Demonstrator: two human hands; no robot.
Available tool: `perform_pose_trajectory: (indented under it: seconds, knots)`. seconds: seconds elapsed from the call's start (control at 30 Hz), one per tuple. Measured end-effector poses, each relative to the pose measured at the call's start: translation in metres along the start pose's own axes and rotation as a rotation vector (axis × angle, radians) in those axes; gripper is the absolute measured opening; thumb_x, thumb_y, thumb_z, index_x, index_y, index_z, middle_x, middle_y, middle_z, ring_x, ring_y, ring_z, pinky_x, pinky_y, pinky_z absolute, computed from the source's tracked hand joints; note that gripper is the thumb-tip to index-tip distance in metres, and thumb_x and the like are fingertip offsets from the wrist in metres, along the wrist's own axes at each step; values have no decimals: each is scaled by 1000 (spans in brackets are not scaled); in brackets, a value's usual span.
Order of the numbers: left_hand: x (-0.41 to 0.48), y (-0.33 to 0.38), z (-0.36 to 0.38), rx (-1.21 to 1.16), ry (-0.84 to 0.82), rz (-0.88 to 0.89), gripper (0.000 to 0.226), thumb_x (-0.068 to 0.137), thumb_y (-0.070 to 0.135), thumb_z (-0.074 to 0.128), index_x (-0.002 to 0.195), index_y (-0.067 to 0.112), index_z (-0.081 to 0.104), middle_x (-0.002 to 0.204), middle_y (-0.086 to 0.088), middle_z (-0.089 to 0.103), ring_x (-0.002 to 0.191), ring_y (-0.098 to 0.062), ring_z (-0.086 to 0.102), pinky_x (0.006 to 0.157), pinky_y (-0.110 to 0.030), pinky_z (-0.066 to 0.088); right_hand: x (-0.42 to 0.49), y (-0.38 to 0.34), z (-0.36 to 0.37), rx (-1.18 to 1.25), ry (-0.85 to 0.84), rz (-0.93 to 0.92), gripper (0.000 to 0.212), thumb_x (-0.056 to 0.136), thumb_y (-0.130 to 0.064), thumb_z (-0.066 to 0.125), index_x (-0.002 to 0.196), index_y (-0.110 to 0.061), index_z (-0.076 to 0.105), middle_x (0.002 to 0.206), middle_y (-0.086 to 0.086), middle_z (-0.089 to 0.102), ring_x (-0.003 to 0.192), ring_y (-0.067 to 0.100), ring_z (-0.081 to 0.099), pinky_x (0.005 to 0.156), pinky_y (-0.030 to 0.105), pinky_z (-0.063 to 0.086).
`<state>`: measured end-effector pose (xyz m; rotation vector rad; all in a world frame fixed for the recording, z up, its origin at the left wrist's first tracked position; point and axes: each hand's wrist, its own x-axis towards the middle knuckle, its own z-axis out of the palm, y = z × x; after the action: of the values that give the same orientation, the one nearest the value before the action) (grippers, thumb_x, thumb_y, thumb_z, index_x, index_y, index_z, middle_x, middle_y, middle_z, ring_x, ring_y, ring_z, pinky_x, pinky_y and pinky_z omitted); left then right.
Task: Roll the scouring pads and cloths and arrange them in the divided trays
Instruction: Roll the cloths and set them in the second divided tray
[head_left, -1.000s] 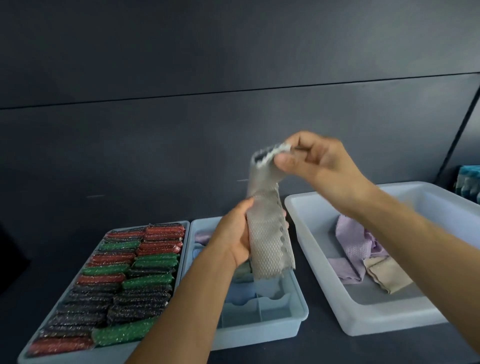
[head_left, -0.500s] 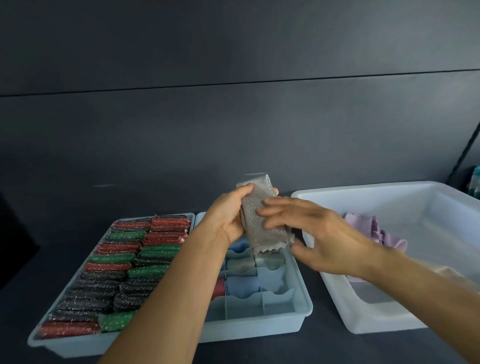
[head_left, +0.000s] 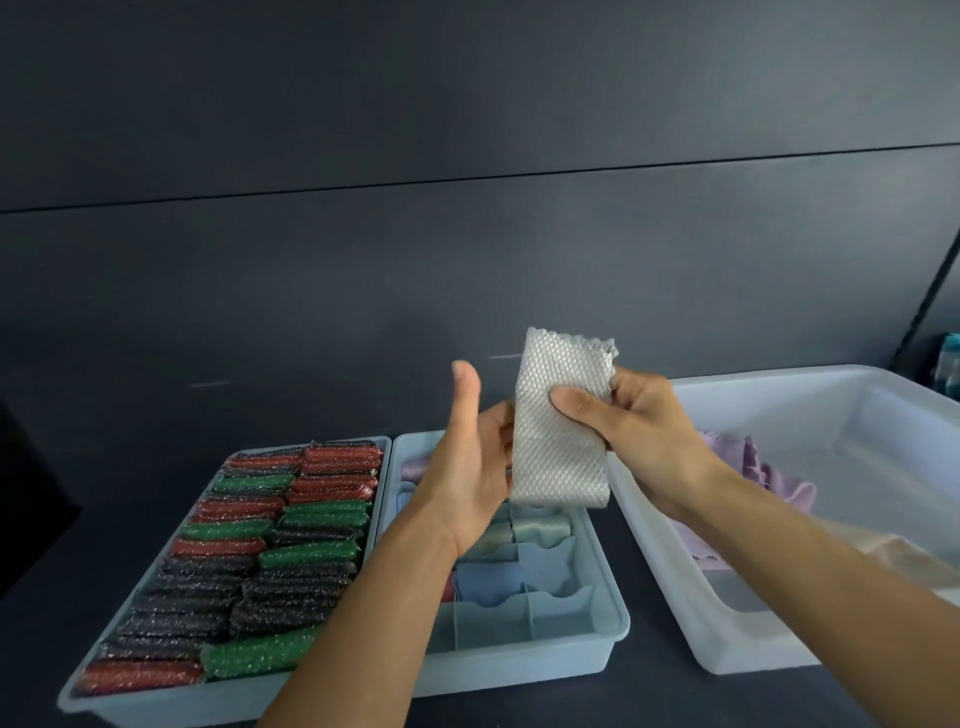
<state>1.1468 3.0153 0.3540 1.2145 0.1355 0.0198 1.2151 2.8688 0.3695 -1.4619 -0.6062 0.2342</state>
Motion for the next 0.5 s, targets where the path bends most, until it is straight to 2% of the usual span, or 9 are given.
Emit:
perform_pose_trajectory:
  seconds: [0.07, 0.17, 0.2, 0.27, 0.33, 0.37, 0.4, 0.43, 0.5]
  knots:
    - [-5, 1, 6, 101, 12, 88, 83, 77, 75, 34, 127, 15, 62, 120, -9, 70, 116, -25, 64, 100, -48, 49, -2, -1, 3, 4, -24, -3, 8, 87, -15, 67, 88, -7, 67, 85, 11, 73, 74, 21, 67, 63, 35, 51]
    - [-7, -2, 10, 193, 126, 237, 38, 89, 40, 61, 114, 12, 66, 107, -10, 73, 103, -27, 70, 90, -44, 56, -4, 1, 5, 21, -49, -11, 8, 90, -14, 66, 90, -6, 66, 74, 10, 68, 64, 18, 62, 52, 25, 45]
    - [-7, -3, 9, 185, 147, 278, 28, 91, 30, 63, 112, 11, 66, 105, -11, 74, 101, -27, 70, 88, -43, 57, -3, 2, 4, 50, -66, -13, 10, 89, -15, 66, 94, -6, 66, 76, 16, 65, 66, 21, 60, 54, 27, 44]
    - [-7, -3, 7, 175, 138, 340, 15, 94, 18, 61, 108, 14, 66, 101, -8, 74, 96, -24, 70, 83, -41, 58, -4, 4, 2, 130, -124, -21, 25, 82, -19, 68, 104, -7, 67, 92, 35, 59, 81, 31, 52, 70, 40, 40]
    - [-8, -2, 6, 194, 118, 355, 17, 96, 11, 55, 93, 21, 69, 89, -2, 72, 82, -17, 68, 69, -32, 57, -5, 4, 2, 169, -139, -52, 23, 75, -19, 71, 96, -12, 72, 94, 34, 58, 88, 33, 46, 76, 46, 32]
    - [-9, -1, 5, 186, 105, 348, 26, 97, 8, 51, 84, 23, 69, 85, 0, 70, 77, -14, 65, 62, -27, 55, -6, 3, 1, 148, -123, -63, 12, 77, -14, 67, 86, -15, 74, 91, 29, 60, 85, 32, 46, 75, 45, 32]
    - [-10, 0, 4, 163, 90, 336, 33, 98, 7, 47, 80, 23, 69, 84, 0, 69, 74, -13, 62, 58, -24, 52, -7, 3, 1, 111, -95, -76, 17, 80, -7, 61, 76, -17, 74, 86, 24, 62, 81, 30, 46, 73, 42, 34]
    - [-11, 1, 4, 123, 80, 318, 35, 99, 10, 42, 82, 23, 70, 87, -2, 68, 74, -14, 61, 57, -24, 50, -8, 2, 1, 59, -77, -96, 31, 84, 2, 55, 69, -18, 73, 80, 20, 62, 75, 27, 46, 68, 37, 36]
    - [-13, 2, 4, 48, 52, 253, 34, 101, 29, 35, 102, 23, 68, 97, -4, 68, 78, -16, 62, 58, -27, 51, -8, 0, 0, -52, -62, -142, 49, 86, 16, 41, 63, -17, 69, 68, 13, 61, 65, 21, 46, 58, 25, 39]
